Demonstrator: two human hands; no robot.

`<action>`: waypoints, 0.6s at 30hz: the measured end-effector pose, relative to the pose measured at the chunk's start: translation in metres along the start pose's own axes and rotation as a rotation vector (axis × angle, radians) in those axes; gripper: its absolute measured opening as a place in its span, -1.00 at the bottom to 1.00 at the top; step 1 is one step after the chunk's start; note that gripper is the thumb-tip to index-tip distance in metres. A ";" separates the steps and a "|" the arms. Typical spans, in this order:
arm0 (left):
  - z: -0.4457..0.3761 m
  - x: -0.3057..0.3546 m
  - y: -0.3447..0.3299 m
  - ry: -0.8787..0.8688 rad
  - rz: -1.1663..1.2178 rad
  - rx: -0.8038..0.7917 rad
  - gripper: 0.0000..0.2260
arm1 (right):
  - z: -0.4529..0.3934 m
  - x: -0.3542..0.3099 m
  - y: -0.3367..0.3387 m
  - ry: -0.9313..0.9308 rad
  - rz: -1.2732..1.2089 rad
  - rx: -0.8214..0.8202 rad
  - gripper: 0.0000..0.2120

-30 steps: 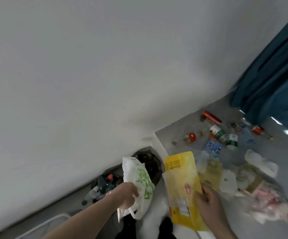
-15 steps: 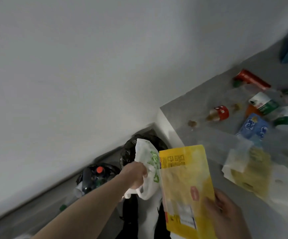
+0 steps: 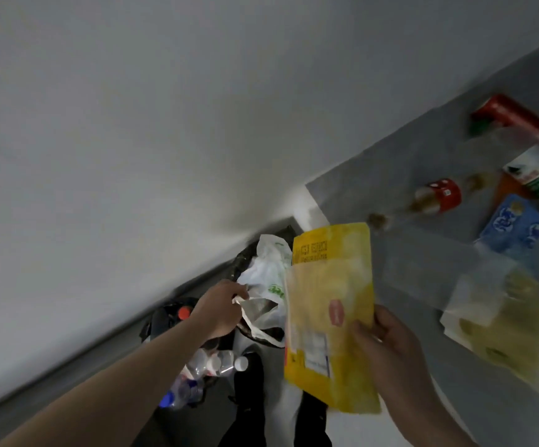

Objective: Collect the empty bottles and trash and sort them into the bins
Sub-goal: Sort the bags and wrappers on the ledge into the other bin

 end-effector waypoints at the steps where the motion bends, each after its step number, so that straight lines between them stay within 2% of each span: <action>1: 0.001 -0.006 0.005 0.005 0.004 0.021 -0.63 | -0.008 0.000 -0.009 0.004 -0.011 -0.010 -0.88; 4: 0.003 -0.021 0.015 0.024 0.045 0.081 -0.60 | -0.044 0.022 -0.030 -0.002 0.071 0.025 -0.82; 7: 0.004 -0.031 0.013 0.033 0.097 0.124 -0.58 | -0.088 0.078 -0.039 -0.038 0.269 0.077 -0.84; 10: 0.005 -0.031 0.004 0.018 0.098 0.117 -0.64 | -0.114 0.132 -0.038 -0.220 0.361 0.069 -0.47; 12: 0.005 -0.026 -0.001 -0.013 0.084 0.101 -0.67 | -0.113 0.142 -0.038 -0.268 0.397 0.061 -0.36; 15: 0.003 -0.015 -0.007 -0.072 0.074 0.078 -0.68 | -0.107 0.137 -0.041 -0.109 0.499 -0.001 -0.56; 18: -0.006 -0.001 -0.009 -0.166 -0.024 0.072 -0.59 | -0.111 0.139 -0.043 0.075 0.723 -0.152 -0.30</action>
Point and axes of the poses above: each hand's wrist, its own z-axis away from the middle knuckle, its own y-axis out of the back of the hand, x = y × z, the point moved 2 cm from there along -z, towards the middle knuckle, and after that the axes turned 14 degrees about -z, right-handed, at the moved point
